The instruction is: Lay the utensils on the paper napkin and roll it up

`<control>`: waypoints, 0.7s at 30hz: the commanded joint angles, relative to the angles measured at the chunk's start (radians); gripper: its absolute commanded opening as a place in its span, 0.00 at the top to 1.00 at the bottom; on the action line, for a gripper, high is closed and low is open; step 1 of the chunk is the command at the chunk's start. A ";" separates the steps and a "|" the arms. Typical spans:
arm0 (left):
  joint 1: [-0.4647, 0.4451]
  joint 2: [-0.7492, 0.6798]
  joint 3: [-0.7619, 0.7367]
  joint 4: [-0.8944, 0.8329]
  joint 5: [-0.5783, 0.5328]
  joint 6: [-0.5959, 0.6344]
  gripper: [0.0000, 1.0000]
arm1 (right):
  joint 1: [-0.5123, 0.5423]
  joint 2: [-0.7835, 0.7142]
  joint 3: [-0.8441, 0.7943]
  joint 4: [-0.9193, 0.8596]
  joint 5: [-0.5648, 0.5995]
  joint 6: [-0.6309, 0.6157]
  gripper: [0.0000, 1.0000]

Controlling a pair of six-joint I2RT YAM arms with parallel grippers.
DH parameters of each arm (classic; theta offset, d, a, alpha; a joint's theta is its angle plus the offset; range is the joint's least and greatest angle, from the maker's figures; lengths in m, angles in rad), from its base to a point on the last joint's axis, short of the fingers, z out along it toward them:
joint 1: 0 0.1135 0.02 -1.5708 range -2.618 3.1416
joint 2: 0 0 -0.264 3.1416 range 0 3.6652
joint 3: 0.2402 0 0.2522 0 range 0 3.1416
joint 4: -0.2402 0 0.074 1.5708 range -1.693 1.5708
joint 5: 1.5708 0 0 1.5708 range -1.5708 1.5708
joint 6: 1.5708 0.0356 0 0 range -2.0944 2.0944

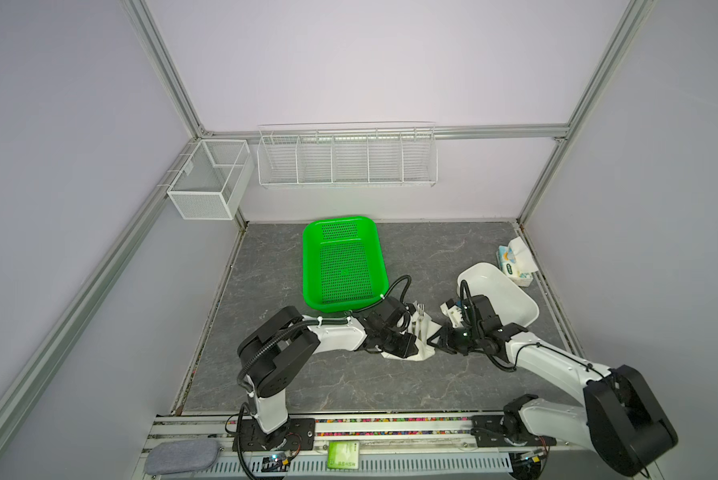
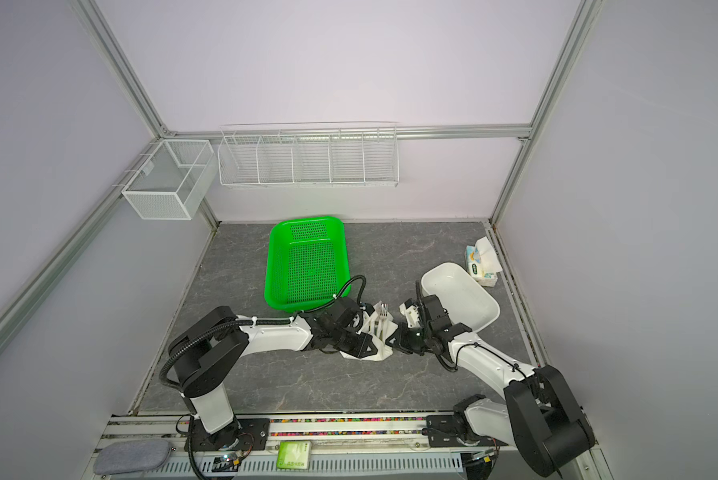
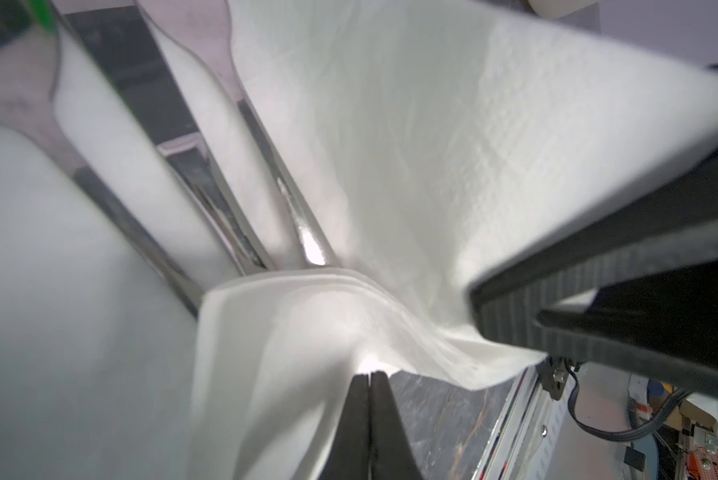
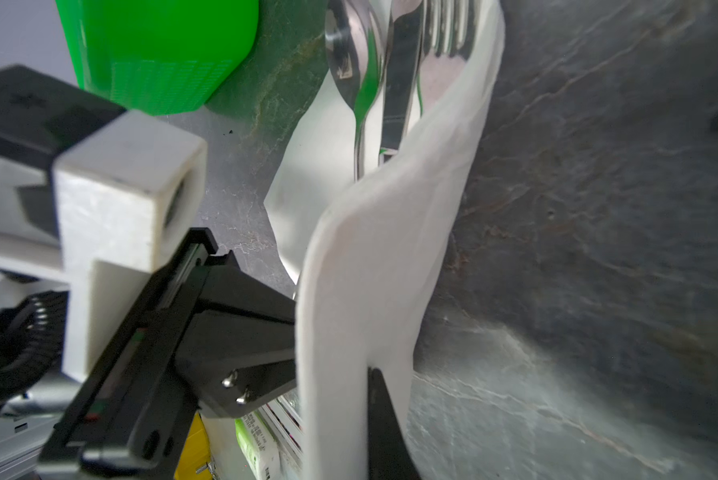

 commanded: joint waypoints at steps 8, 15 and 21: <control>0.029 0.014 -0.034 0.052 0.003 -0.040 0.97 | 0.058 0.042 0.068 -0.060 0.053 -0.035 0.94; 0.031 0.015 -0.044 0.061 0.000 -0.047 0.97 | 0.113 0.089 0.115 -0.100 0.100 -0.057 0.94; 0.032 0.012 -0.051 0.071 -0.008 -0.055 0.98 | 0.157 0.137 0.150 -0.114 0.120 -0.069 0.94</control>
